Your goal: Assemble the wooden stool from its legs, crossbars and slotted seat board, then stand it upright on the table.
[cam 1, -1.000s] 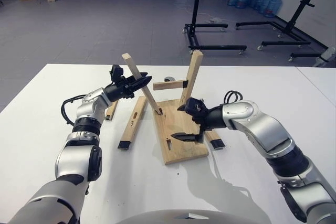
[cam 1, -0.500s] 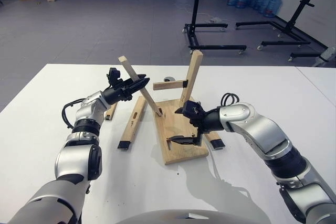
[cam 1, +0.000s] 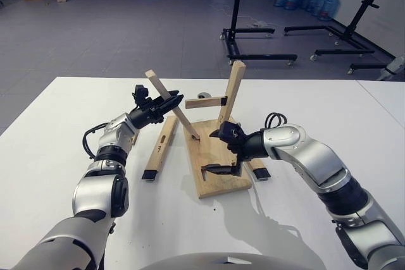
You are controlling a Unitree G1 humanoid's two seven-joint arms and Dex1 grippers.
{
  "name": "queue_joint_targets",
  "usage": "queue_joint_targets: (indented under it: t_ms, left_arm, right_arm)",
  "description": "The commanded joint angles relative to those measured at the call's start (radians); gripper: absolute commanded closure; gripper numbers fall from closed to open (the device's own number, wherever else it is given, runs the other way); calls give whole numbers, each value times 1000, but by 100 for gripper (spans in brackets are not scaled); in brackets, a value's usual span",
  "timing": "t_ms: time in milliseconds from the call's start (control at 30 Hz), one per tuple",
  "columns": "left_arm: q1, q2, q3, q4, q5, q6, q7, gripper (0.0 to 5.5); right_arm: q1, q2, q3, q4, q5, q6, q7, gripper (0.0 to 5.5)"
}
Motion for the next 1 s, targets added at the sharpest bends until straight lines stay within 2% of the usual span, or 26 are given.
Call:
queue_joint_targets:
  t_ms: [33,500,1000]
  left_arm:
    - [3,38,-19,8,35,13,-28,349]
    - [-57,61,10,-21,25,33,-31,349]
    - [-45,70,-39,-10,84,-8,-49,349]
  right_arm:
    - [-6,0,5,-10,7,8,-7,10]
    - [-6,7,9,-13,11,12,-17,10]
    - [-8,12,12,-12,12,14,-18,10]
